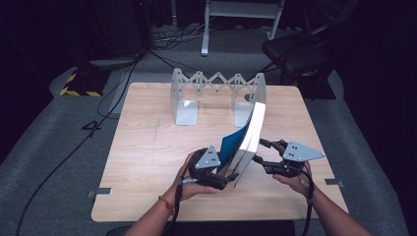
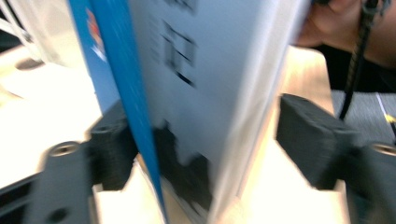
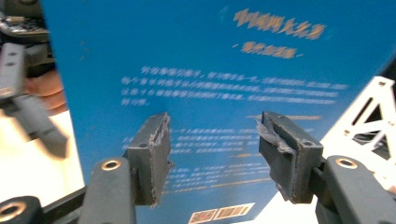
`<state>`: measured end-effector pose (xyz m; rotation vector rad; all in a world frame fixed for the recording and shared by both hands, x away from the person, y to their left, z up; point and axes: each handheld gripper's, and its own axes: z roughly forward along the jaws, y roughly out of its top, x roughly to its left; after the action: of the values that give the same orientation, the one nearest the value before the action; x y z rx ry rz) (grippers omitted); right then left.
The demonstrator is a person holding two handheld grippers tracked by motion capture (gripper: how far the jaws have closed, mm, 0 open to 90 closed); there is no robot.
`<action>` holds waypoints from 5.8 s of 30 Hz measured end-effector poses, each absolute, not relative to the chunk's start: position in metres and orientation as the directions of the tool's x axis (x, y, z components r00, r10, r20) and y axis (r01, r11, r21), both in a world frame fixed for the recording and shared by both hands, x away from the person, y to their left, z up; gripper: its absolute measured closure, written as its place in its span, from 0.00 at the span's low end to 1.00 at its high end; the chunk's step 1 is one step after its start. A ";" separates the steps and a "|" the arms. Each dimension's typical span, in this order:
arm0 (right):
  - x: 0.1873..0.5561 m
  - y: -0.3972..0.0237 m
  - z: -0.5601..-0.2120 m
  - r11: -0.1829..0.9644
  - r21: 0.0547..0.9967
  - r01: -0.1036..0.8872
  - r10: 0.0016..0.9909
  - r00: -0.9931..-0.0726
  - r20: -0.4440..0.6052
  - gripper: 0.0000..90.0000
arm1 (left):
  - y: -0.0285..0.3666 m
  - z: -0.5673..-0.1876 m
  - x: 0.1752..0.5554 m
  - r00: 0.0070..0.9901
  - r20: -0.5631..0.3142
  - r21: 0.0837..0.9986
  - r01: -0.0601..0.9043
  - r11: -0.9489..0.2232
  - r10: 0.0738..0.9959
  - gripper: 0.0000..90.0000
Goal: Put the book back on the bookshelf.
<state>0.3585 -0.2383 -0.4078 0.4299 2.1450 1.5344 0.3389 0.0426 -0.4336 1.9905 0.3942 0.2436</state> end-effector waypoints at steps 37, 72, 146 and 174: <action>0.415 -0.326 -0.453 0.454 0.862 0.225 0.629 -0.766 -0.131 0.40 | 0.045 -0.452 0.355 0.809 0.007 0.894 0.259 -0.367 0.588 0.64; 0.433 -0.350 -0.499 0.467 0.765 0.443 0.688 -0.725 0.000 0.43 | 0.081 -0.431 0.369 0.924 -0.124 0.946 0.220 -0.238 0.361 0.66; 0.374 -0.320 -0.504 0.593 0.742 0.313 0.471 -0.882 -0.003 0.26 | 0.052 -0.458 0.336 0.967 0.009 0.844 0.130 -0.521 0.255 0.57; 0.358 -0.275 -0.499 0.545 0.812 0.208 0.305 -0.952 0.038 0.38 | 0.048 -0.478 0.325 0.951 0.098 0.743 0.127 -0.657 0.293 0.51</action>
<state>0.3578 -0.2753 -0.4990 0.4438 2.6658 1.3787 0.3253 0.0477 -0.4782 2.2905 0.2940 0.2659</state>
